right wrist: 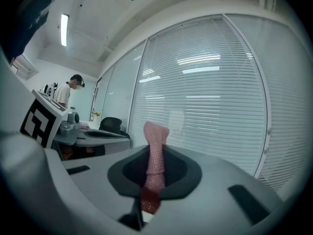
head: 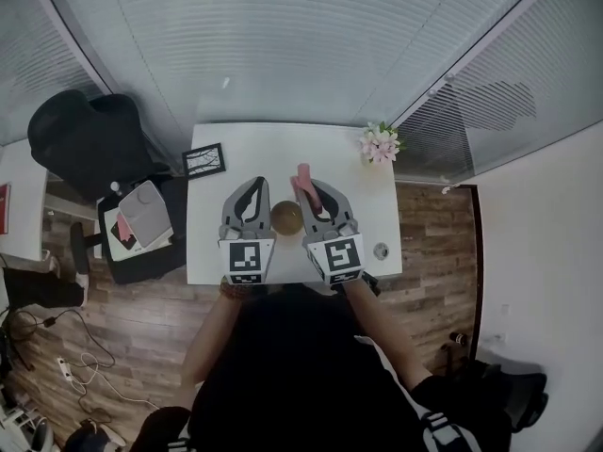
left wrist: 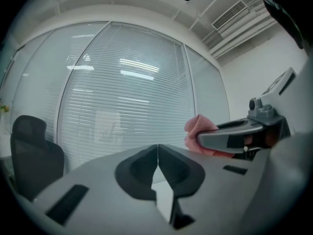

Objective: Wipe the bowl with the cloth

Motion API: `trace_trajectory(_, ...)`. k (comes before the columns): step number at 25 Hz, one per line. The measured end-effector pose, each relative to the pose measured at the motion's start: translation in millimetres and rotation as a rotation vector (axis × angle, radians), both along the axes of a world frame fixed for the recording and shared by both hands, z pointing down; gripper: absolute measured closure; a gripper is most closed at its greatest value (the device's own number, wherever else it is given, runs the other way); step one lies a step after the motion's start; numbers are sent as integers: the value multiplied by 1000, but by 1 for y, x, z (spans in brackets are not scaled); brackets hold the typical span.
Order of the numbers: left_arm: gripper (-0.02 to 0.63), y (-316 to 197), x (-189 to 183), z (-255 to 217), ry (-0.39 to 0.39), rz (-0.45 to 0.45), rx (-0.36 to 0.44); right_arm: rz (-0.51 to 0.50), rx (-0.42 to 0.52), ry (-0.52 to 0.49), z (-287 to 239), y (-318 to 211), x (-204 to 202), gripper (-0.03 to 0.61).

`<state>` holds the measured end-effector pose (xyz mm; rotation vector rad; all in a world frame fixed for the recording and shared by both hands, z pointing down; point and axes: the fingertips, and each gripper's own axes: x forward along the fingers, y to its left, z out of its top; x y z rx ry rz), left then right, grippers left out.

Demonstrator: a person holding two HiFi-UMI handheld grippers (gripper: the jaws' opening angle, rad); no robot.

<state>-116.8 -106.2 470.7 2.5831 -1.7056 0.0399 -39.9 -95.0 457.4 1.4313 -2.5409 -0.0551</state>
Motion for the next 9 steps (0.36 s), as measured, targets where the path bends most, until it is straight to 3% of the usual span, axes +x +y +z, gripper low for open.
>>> trace_trajectory(9, 603, 8, -39, 13, 1, 5, -40, -4, -15, -18, 8, 7, -32, 554)
